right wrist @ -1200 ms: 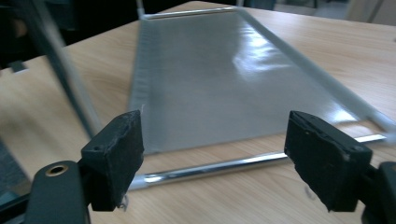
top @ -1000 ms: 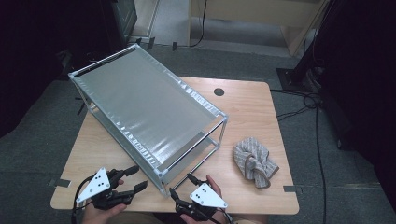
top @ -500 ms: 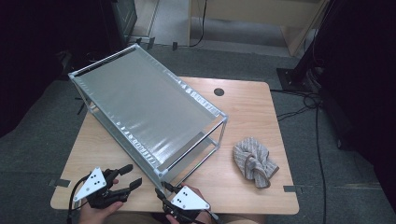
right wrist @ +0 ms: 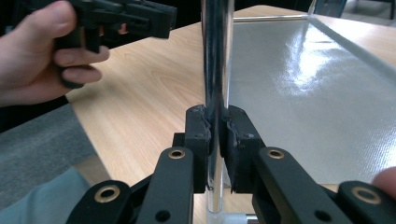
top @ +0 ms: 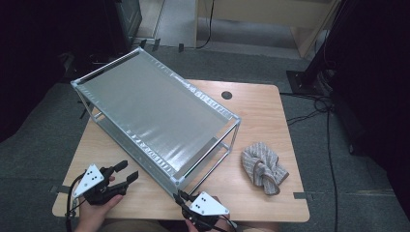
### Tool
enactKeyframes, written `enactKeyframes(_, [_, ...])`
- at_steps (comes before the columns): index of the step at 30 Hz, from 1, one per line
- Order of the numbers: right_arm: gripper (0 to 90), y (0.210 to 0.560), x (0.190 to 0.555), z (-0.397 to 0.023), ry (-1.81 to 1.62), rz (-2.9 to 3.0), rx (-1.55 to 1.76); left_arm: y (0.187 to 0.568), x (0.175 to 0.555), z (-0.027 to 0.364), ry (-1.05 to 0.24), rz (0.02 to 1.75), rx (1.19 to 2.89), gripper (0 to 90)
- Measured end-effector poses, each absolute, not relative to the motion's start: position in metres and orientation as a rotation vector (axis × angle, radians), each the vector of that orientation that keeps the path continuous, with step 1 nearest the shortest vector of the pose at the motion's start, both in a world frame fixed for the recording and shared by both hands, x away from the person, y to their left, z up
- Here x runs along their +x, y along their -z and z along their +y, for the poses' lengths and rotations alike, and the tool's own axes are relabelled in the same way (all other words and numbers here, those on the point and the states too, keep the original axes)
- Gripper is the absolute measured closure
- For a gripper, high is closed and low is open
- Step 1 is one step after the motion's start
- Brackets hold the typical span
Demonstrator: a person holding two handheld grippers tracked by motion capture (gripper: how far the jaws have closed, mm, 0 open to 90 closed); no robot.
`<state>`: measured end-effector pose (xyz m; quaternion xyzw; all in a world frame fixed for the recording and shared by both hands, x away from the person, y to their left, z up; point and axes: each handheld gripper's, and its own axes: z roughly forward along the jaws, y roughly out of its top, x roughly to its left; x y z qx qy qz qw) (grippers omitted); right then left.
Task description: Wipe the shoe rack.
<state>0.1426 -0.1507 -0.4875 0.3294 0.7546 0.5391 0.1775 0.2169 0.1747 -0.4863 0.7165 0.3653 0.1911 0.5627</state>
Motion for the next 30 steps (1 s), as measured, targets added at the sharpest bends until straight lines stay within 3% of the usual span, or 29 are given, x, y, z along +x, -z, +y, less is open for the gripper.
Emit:
enactKeyframes(11, [80.8,0.487,0.138,-0.187,-1.542,2.158,0.945,0.493,0.249,0.203,-0.603,1.037,1.592,40.6])
enactKeyframes(13, [80.8,0.488,0.137,-0.192,-1.548,2.156,0.938,0.496,0.26,0.212,-0.68,1.083,1.571,41.0])
enactKeyframes(19, [80.8,0.488,0.134,-0.209,-1.55,2.158,0.937,0.497,0.275,0.222,-0.676,1.174,1.518,39.6])
enactKeyframes(30, [80.6,0.489,0.127,-0.231,-1.542,2.136,0.962,0.501,0.302,0.234,-0.803,1.257,1.49,44.1])
